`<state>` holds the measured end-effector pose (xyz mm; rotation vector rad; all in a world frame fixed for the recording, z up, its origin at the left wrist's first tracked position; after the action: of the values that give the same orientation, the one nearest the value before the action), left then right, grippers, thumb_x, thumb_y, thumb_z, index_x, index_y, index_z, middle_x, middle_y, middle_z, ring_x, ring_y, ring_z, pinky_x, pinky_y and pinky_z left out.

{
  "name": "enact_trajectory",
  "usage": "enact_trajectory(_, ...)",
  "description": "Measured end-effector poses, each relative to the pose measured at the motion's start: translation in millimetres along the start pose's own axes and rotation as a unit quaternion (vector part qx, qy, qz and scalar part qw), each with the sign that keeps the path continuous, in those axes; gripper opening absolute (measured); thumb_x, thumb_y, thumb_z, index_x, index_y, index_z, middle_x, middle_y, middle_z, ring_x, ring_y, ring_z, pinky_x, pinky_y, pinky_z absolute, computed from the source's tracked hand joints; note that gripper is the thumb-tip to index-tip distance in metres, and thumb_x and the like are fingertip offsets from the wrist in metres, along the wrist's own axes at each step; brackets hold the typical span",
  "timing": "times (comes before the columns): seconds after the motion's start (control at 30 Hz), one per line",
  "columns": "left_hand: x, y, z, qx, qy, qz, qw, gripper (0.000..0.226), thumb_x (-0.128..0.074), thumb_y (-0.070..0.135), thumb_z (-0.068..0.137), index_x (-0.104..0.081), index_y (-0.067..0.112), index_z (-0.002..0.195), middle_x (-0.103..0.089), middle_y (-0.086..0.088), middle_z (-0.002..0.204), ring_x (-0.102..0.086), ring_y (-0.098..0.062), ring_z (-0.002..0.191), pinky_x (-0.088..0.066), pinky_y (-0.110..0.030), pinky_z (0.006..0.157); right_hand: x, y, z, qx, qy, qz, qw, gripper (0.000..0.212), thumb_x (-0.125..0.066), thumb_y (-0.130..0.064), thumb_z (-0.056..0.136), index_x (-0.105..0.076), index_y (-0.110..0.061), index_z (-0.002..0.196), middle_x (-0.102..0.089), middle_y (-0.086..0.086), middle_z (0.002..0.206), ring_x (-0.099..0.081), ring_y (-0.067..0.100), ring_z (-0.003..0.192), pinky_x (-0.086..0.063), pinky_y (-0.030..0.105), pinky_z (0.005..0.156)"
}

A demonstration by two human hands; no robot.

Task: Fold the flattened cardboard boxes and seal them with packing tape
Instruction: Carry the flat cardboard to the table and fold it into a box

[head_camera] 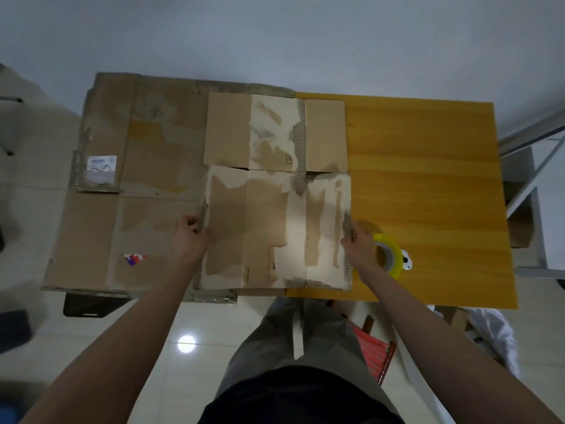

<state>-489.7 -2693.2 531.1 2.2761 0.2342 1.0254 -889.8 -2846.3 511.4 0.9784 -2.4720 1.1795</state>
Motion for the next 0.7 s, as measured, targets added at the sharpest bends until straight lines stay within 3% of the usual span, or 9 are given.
enact_trajectory(0.07,-6,-6,8,0.024,-0.05,-0.026,0.998,0.016,-0.064,0.013,0.092,-0.06,0.012,0.107,-0.065,-0.005,0.099,-0.06,-0.026,0.097,-0.049,-0.037,0.076,-1,0,2,-0.01,-0.017,-0.006,1.0,0.058,-0.043,-0.01,0.098,-0.033,-0.021,0.154,-0.037,0.012,0.151,-0.038,0.034,0.134,-0.042,0.042,0.095)
enact_trajectory(0.17,-16,-7,14,0.02,-0.126,-0.019,0.992,0.008,-0.063,0.013,0.093,-0.068,0.008,0.097,-0.066,-0.012,0.092,-0.06,-0.025,0.088,-0.053,-0.045,0.082,-3,0,-2,-0.036,-0.042,0.0,0.998,0.062,-0.046,-0.011,0.1,-0.025,-0.021,0.157,-0.029,0.007,0.159,-0.035,0.034,0.14,-0.041,0.051,0.108)
enact_trajectory(0.27,-3,13,7,-0.022,-0.105,-0.001,0.994,0.014,-0.068,0.018,0.092,-0.073,0.008,0.101,-0.071,-0.002,0.085,-0.064,-0.02,0.079,-0.056,-0.04,0.077,-5,-17,-16,-0.021,-0.021,-0.033,0.999,0.063,-0.052,-0.013,0.1,-0.025,-0.017,0.157,-0.024,0.007,0.16,-0.033,0.031,0.142,-0.039,0.048,0.111)
enact_trajectory(0.33,8,38,-6,-0.074,-0.085,0.006,0.994,0.01,-0.069,0.022,0.091,-0.074,0.013,0.093,-0.07,0.003,0.077,-0.064,-0.018,0.074,-0.054,-0.034,0.069,-10,-51,-29,0.035,-0.003,-0.063,0.997,0.058,-0.056,-0.014,0.099,-0.035,-0.017,0.153,-0.029,0.008,0.155,-0.035,0.029,0.139,-0.04,0.044,0.109)
enact_trajectory(0.43,28,85,-32,-0.178,-0.035,0.052,0.982,0.022,-0.07,0.025,0.09,-0.072,0.005,0.081,-0.07,-0.01,0.072,-0.06,-0.016,0.066,-0.051,-0.032,0.058,-30,-121,-55,0.122,-0.033,-0.019,0.992,0.04,-0.056,-0.011,0.098,-0.057,-0.018,0.137,-0.054,0.01,0.128,-0.057,0.027,0.114,-0.053,0.041,0.094)
enact_trajectory(0.53,39,138,-67,-0.258,-0.021,0.095,0.961,0.026,-0.067,0.028,0.091,-0.069,0.012,0.071,-0.063,0.004,0.06,-0.054,-0.004,0.05,-0.038,-0.011,0.041,-51,-192,-86,0.171,-0.085,0.058,0.98,0.028,-0.056,-0.017,0.098,-0.066,-0.016,0.124,-0.066,0.007,0.101,-0.069,0.024,0.082,-0.063,0.037,0.069)
enact_trajectory(0.63,41,179,-101,-0.313,-0.013,0.111,0.943,0.046,-0.05,0.029,0.099,-0.055,0.013,0.056,-0.055,0.002,0.05,-0.044,-0.007,0.043,-0.031,-0.019,0.042,-66,-242,-110,0.169,-0.121,0.078,0.975,0.038,-0.063,-0.05,0.09,-0.061,-0.016,0.109,-0.069,0.006,0.093,-0.073,0.017,0.063,-0.062,0.036,0.054)
enact_trajectory(0.7,39,195,-117,-0.322,-0.027,0.107,0.94,0.052,-0.04,0.027,0.101,-0.044,0.016,0.051,-0.05,0.003,0.048,-0.043,-0.01,0.044,-0.032,-0.031,0.048,-68,-261,-119,0.176,-0.119,0.07,0.975,0.047,-0.066,-0.058,0.084,-0.055,-0.016,0.102,-0.07,0.009,0.089,-0.071,0.018,0.056,-0.059,0.035,0.048)
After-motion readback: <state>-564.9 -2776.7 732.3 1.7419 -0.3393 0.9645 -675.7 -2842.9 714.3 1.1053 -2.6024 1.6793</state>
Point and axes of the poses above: each hand's wrist, its own z-axis towards the middle knuckle, its own x-axis out of the back of the hand, y = z × x, the point moved 9 cm from there along z, towards the middle knuckle
